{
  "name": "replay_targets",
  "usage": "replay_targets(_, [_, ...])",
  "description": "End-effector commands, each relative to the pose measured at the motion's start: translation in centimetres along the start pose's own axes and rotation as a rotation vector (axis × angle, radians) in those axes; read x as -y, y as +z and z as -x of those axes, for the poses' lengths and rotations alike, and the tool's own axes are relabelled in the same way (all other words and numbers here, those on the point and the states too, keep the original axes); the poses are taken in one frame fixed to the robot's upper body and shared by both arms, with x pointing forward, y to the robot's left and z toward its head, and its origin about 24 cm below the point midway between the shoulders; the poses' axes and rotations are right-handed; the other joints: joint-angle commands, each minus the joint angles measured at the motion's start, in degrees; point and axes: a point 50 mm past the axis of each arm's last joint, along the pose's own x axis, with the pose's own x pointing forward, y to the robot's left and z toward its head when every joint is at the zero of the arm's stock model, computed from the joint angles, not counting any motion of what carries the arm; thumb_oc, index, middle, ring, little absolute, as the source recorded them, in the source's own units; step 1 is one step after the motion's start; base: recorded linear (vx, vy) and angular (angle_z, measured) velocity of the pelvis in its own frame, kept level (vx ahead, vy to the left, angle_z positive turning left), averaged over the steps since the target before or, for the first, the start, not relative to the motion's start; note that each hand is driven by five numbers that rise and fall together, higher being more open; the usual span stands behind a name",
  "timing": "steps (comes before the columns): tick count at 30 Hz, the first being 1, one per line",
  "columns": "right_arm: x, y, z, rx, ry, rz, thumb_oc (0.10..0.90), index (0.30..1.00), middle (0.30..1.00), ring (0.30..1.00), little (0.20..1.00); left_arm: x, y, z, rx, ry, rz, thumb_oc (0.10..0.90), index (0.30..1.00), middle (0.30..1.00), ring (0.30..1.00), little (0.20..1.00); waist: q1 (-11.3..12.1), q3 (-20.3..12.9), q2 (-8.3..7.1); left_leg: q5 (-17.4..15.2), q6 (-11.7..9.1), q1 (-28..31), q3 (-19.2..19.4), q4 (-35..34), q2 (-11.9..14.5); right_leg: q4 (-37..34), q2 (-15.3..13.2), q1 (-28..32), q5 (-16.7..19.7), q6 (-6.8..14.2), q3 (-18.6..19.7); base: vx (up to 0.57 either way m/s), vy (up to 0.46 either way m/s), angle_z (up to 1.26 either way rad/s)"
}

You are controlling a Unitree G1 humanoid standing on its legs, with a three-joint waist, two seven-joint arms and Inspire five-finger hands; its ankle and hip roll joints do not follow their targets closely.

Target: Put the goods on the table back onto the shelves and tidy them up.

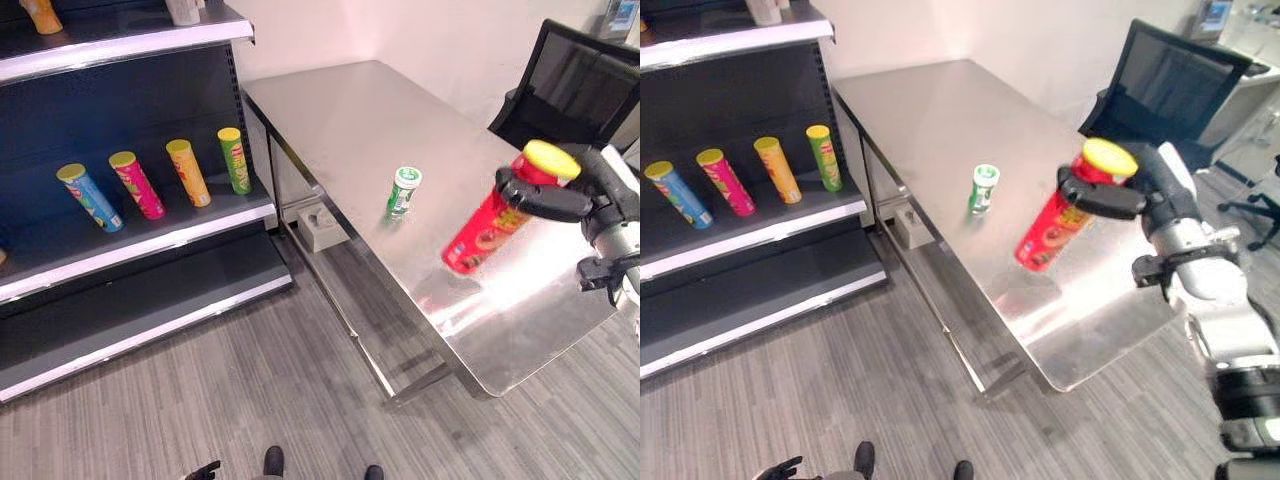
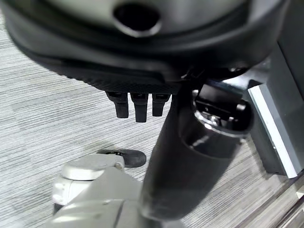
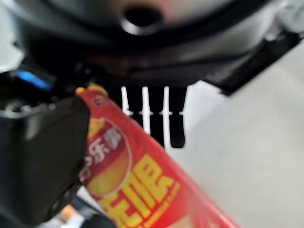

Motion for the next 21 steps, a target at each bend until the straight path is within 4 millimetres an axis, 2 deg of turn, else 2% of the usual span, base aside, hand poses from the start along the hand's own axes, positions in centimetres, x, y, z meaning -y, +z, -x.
replay_targets(1, [2.3, 9.4, -1.2, 0.492, -0.148, -0.047, 0.4, 0.3, 0.3, 0.3, 0.3, -1.1, 2.7, -0.4, 0.092, 0.016, -0.036, 0.8, 0.9, 0.9, 0.9, 0.9, 3.43, -2.51, -2.95, -7.16, -2.77, 3.18, 0.15, 0.44, 3.27, 0.8, -1.42, -1.07, -2.83, 2.66, -0.01, 0.0, -0.186, 0.27])
replay_targets(3, [1.7, 10.8, -0.8, 0.581, -0.151, -0.085, 0.4, 0.3, 0.3, 0.3, 0.3, -1.1, 3.0, -0.3, 0.108, 0.018, -0.011, 0.8, 0.9, 0.9, 0.9, 0.9, 4.34, -1.27, -2.54, -6.25, -2.7, 2.17, -1.14, 1.34, 3.66, 0.8, -0.81, -1.05, -3.34, 1.97, -0.02, -0.06, -0.109, 0.27])
replay_targets(5, [1.3, 12.0, -0.6, 0.649, -0.155, -0.096, 0.4, 0.3, 0.3, 0.3, 0.3, -1.0, 3.9, -0.4, 0.137, 0.027, 0.015, 0.8, 0.9, 0.9, 0.9, 0.9, 5.33, 0.93, -2.83, -6.53, -3.09, -1.98, -2.77, 7.15, 2.62, 0.8, -1.25, -0.79, -3.48, 1.33, -0.82, -0.15, -0.067, 0.41])
replay_targets(6, [0.9, 12.5, -0.3, 0.681, -0.151, -0.1, 0.4, 0.3, 0.3, 0.3, 0.3, -0.6, 4.5, -0.5, 0.159, 0.027, 0.057, 0.8, 0.9, 0.9, 0.9, 0.9, 5.76, 2.33, -2.79, -6.19, -4.01, -6.01, -3.87, 10.8, 1.83, 0.8, -1.93, -0.39, -3.8, 1.36, -2.92, -0.13, 0.026, 0.71])
replay_targets(7, [0.9, 12.6, -0.2, 0.682, -0.155, -0.085, 0.4, 0.3, 0.3, 0.3, 0.3, -0.3, 4.6, -0.5, 0.165, 0.021, 0.067, 0.8, 0.9, 0.9, 0.9, 0.9, 5.76, 2.31, -2.64, -5.56, -4.27, -6.81, -3.91, 10.22, 2.61, 0.8, -2.25, -0.05, -3.94, 1.64, -4.03, -0.07, 0.116, 0.96])
replay_targets(9, [0.7, 12.9, 0.1, 0.699, -0.156, -0.051, 0.4, 0.3, 0.3, 0.3, 0.3, -0.1, 4.7, -0.6, 0.163, 0.018, 0.053, 0.8, 0.9, 0.9, 0.9, 0.9, 5.39, 2.2, -2.57, -2.8, -4.71, -7.49, -2.93, 7.3, 5.59, 0.8, -3.19, 0.59, -3.85, 2.55, -6.04, 0.01, 0.189, 0.83])
replay_targets(11, [0.7, 12.8, 0.4, 0.693, -0.162, -0.02, 0.4, 0.3, 0.3, 0.3, 0.3, -0.2, 5.2, -0.7, 0.171, 0.027, 0.036, 0.8, 0.9, 0.9, 0.9, 0.9, 4.46, 2.0, -2.64, 0.17, -4.82, -8.64, 1.02, 3.57, 9.41, 0.8, -4.69, 0.5, -3.99, 3.46, -7.87, 0.03, 0.316, 1.0])
replay_targets(12, [0.5, 12.3, 0.8, 0.681, -0.167, 0.003, 0.4, 0.3, 0.3, 0.3, 0.3, -0.1, 5.3, -0.7, 0.174, 0.03, 0.019, 0.8, 0.9, 0.9, 0.9, 0.9, 3.8, 1.28, -2.29, 2.55, -5.6, -9.33, 5.08, 1.13, 13.0, 0.8, -6.12, 0.97, -4.52, 4.39, -8.94, 0.17, 0.584, 0.95])
replay_targets(13, [0.3, 11.8, 1.2, 0.656, -0.166, 0.033, 0.4, 0.3, 0.3, 0.3, 0.3, 0.1, 5.3, -0.7, 0.178, 0.021, 0.008, 0.8, 0.9, 0.9, 0.9, 0.9, 3.8, -0.22, -0.88, 3.07, -6.58, -8.86, 6.71, 0.58, 13.75, 0.8, -7.62, 1.72, -4.0, 5.49, -10.1, 0.36, 0.992, 0.56])
replay_targets(14, [0.0, 11.3, 1.8, 0.636, -0.176, 0.059, 0.4, 0.3, 0.3, 0.3, 0.3, 0.3, 4.9, -0.7, 0.166, 0.007, -0.039, 0.8, 0.9, 0.9, 0.9, 0.9, 3.81, -2.17, -0.55, 1.04, -6.1, -8.2, 7.62, 1.32, 9.93, 0.85, -12.91, 2.66, -0.8, 7.31, -11.3, 0.4, 1.17, 0.8])
replay_targets(15, [-1.2, 11.2, 1.6, 0.639, -0.156, 0.04, 0.4, 0.3, 0.3, 0.3, 0.3, -0.7, 5.4, -0.6, 0.177, 0.03, -0.091, 0.8, 0.9, 0.9, 0.9, 0.9, 4.61, -1.81, -1.69, -2.96, -2.9, -7.31, 8.62, 2.94, 4.8, 5.05, -19.53, 1.0, 6.14, 8.29, -11.01, 0.35, 1.168, 0.73])
replay_targets(16, [-1.9, 11.3, 1.4, 0.647, -0.146, 0.02, 0.4, 0.3, 0.3, 0.3, 0.3, -1.6, 6.0, -0.6, 0.194, 0.054, -0.087, 0.8, 0.9, 0.9, 0.9, 0.9, 5.22, -1.43, -1.82, -3.92, -0.99, -6.6, 9.72, 2.4, 2.32, 8.91, -21.16, -1.16, 6.47, 7.36, -10.34, 0.16, 0.771, 0.62])
replay_targets(17, [-2.0, 11.1, 1.3, 0.638, -0.147, 0.026, 0.4, 0.3, 0.3, 0.3, 0.3, -2.0, 6.4, -0.5, 0.207, 0.061, -0.097, 0.8, 0.9, 0.9, 0.9, 0.9, 4.87, -1.07, -1.81, -3.9, -0.24, -6.32, 9.72, 1.93, 1.34, 11.07, -20.02, -2.51, 5.99, 6.46, -8.44, 0.09, 0.489, -0.01])
replay_targets(19, [-2.1, 10.9, 1.5, 0.625, -0.128, 0.038, 0.4, 0.3, 0.3, 0.3, 0.3, -2.2, 7.1, -0.5, 0.233, 0.059, -0.089, 0.8, 0.9, 0.9, 0.9, 0.9, 3.54, -0.08, -1.1, -4.09, 0.9, -5.03, 8.6, 0.75, -0.3, 13.51, -13.74, -5.69, 1.39, 4.41, -2.46, 0.16, 0.314, 0.15])
replay_targets(20, [-2.2, 11.0, 1.6, 0.635, -0.12, 0.023, 0.4, 0.3, 0.3, 0.3, 0.3, -2.1, 7.2, -0.5, 0.236, 0.053, -0.075, 0.8, 0.9, 0.9, 0.9, 0.9, 3.17, 0.46, -0.52, -4.66, 1.43, -4.12, 8.02, 0.44, -1.17, 12.27, -8.91, -7.38, -2.05, 3.23, -1.71, 0.23, 0.238, 0.77])
replay_targets(21, [-2.3, 11.1, 1.6, 0.64, -0.116, 0.019, 0.4, 0.3, 0.3, 0.3, 0.3, -2.0, 7.2, -0.4, 0.238, 0.05, -0.071, 0.8, 0.9, 0.9, 0.9, 0.9, 2.88, 0.84, -0.45, -5.14, 1.69, -3.53, 7.7, 0.44, -1.74, 11.07, -6.67, -8.53, -2.33, 2.81, -1.59, 0.22, 0.174, 0.94])
